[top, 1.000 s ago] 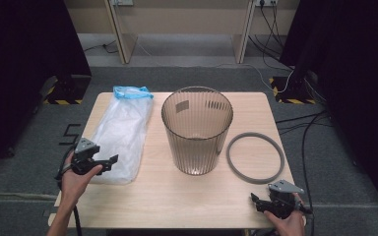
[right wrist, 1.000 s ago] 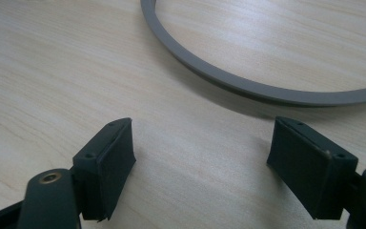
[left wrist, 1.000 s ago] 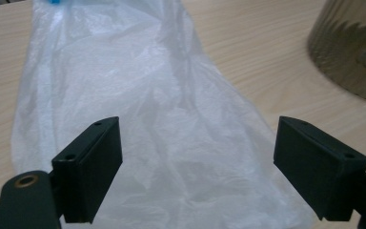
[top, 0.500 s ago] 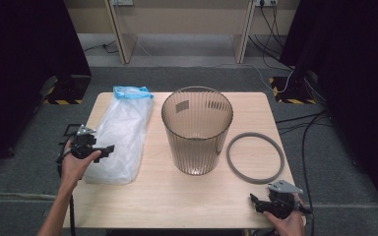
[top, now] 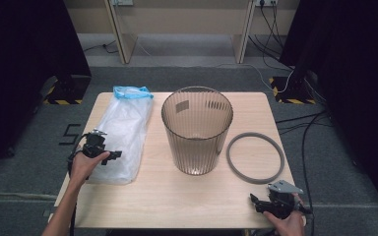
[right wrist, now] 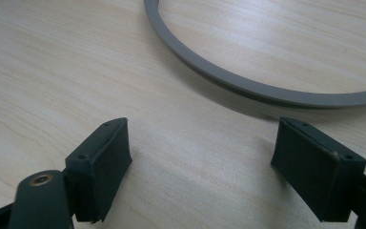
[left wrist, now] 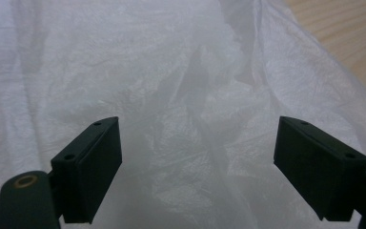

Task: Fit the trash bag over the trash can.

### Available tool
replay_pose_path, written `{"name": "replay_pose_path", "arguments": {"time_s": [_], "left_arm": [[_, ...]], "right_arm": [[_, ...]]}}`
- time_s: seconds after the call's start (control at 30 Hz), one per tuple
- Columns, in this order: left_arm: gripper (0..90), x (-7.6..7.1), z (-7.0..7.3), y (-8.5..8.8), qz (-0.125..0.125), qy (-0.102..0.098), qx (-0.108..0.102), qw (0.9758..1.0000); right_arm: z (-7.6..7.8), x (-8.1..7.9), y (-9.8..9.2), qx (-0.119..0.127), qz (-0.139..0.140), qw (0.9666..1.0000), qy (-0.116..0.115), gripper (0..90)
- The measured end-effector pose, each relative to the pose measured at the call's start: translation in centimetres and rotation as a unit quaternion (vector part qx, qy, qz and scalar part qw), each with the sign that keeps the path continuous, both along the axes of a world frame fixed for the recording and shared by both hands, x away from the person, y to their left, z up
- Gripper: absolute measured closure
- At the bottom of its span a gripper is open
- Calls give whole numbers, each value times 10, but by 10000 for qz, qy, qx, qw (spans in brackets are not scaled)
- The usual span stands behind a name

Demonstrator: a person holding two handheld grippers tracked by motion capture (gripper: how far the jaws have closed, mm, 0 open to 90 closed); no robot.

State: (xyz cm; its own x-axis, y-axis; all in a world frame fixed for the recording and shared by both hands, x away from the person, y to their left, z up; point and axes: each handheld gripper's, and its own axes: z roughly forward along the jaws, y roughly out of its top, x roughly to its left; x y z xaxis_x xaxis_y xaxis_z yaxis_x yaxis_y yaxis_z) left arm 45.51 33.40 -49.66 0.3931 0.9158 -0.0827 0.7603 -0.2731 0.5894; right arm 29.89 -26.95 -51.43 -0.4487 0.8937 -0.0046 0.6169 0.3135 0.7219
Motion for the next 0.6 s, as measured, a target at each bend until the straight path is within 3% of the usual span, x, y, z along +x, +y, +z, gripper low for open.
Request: {"name": "replay_pose_path", "arguments": {"time_s": [0.1,0.17,0.23,0.47,0.53,0.6], "left_arm": [[160,1,-8,-5,-60,88,91,9999],[147,0,-10,-8,-75,-40,310,9995],[190,-1,-9,-9,-111,-92,286,9995],[728,-8,-8,-8,-238,-398,73,9989],[843,-9,-9,-10,-256,-418,-26,9988],[888,-10,-9,-13,-314,-441,13,9985]], "right_arm": [[0,0,0,8,2,10000,-9,201],[0,0,0,17,6,10000,-13,202],[0,0,0,19,1,10000,-17,202],[-1,0,0,27,-12,10000,-30,203],[-1,0,0,26,-11,10000,-36,204],[-1,0,0,28,-17,10000,-31,208]]}}
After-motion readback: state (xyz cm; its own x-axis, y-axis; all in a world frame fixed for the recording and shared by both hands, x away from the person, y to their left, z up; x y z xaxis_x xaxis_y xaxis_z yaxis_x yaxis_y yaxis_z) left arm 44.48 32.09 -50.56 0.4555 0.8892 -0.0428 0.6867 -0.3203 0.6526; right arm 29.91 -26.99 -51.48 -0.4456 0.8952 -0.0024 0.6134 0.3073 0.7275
